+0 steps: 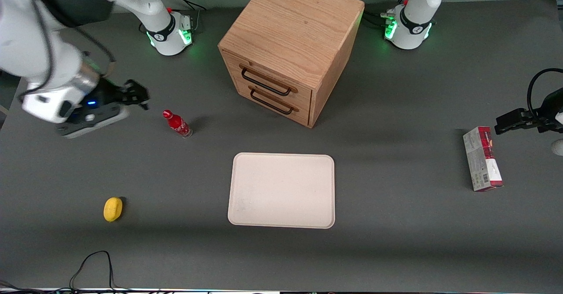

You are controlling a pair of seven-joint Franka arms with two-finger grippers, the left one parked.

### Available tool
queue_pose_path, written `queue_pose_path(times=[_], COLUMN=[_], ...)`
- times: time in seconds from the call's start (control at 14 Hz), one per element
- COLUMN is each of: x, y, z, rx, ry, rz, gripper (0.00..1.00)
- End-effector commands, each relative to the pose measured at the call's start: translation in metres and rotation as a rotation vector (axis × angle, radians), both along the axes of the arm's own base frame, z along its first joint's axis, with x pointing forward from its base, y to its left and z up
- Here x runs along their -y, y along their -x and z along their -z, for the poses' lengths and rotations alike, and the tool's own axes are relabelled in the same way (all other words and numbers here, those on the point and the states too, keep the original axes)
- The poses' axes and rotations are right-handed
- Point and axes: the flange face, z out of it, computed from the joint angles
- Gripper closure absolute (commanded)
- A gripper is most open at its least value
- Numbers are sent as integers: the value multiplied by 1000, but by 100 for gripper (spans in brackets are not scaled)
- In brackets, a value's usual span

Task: Open upper drawer
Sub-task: 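Move the right gripper toward the upper drawer's black handle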

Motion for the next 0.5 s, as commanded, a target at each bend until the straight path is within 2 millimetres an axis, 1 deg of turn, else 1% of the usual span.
queue_pose_path(times=[0.0, 0.07, 0.14, 0.21, 0.36, 0.43], x=[-74, -100, -119, -134, -172, -180], y=[14, 20, 25, 30, 49, 52], z=[6, 8, 10, 15, 21, 20], rx=[0, 4, 4, -3, 1, 13], ry=[-2, -2, -2, 2, 4, -4], rz=[-110, -152, -183, -208, -277, -289], gripper=[0, 0, 0, 0, 0, 0])
